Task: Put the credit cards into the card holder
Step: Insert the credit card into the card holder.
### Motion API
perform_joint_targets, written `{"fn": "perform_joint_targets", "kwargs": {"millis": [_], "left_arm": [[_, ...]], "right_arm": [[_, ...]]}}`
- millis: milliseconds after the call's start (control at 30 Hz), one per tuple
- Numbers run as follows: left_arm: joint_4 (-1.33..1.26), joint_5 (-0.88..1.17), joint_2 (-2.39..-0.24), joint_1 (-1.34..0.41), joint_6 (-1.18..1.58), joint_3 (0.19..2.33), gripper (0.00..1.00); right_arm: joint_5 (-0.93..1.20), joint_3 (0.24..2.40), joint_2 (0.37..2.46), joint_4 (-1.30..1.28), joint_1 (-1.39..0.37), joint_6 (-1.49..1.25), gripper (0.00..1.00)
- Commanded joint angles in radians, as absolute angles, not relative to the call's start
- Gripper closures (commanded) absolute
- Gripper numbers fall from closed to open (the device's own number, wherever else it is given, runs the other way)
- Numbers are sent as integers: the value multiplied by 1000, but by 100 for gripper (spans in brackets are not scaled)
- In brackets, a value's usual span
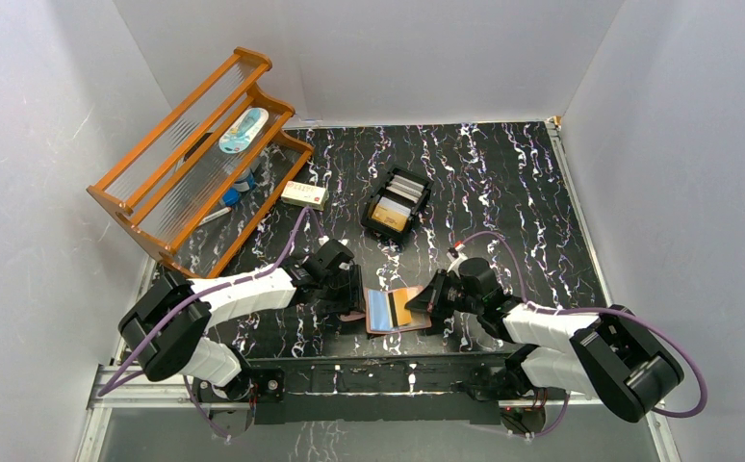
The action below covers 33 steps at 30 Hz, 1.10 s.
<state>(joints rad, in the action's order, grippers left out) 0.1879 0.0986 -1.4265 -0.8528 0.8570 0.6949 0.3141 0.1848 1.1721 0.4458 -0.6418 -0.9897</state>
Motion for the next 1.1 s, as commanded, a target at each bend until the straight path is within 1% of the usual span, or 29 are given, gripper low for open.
{"fn": "perform_joint_targets", "kwargs": {"millis": [0,67,100,167,233,300,367,667,900,967,1033,1067], "left_arm": [[218,119,-1395,-859,860,702,50],[234,102,-1391,-859,858,703,54],[247,91,-1393,-859,855,705,57],[269,65,-1401,-858,850,706,69],[282,55,-1414,-859,847,701,79],[281,55,-1425,-860,849,694,84],[278,52,-1437,-864,855,689,87],[253,53,-1500,-875,852,697,88],[261,49,-1506,-876,850,690,88],[295,30,-1482,-877,855,703,81],[348,9,-1446,-877,855,733,70],[368,3,-1420,-876,855,752,66]], "right_arm": [[317,185,1192,460,-645,-966,100],[318,193,1202,441,-644,-956,100],[316,197,1205,431,-645,-950,98],[310,202,1211,405,-645,-946,94],[315,209,1218,384,-644,-933,93],[325,221,1224,360,-646,-919,93],[336,227,1230,354,-645,-914,94],[383,239,1282,385,-648,-932,97],[368,238,1264,374,-649,-955,98],[348,240,1240,348,-649,-952,99],[339,244,1225,330,-650,-943,99],[340,247,1226,325,-650,-939,99]]}}
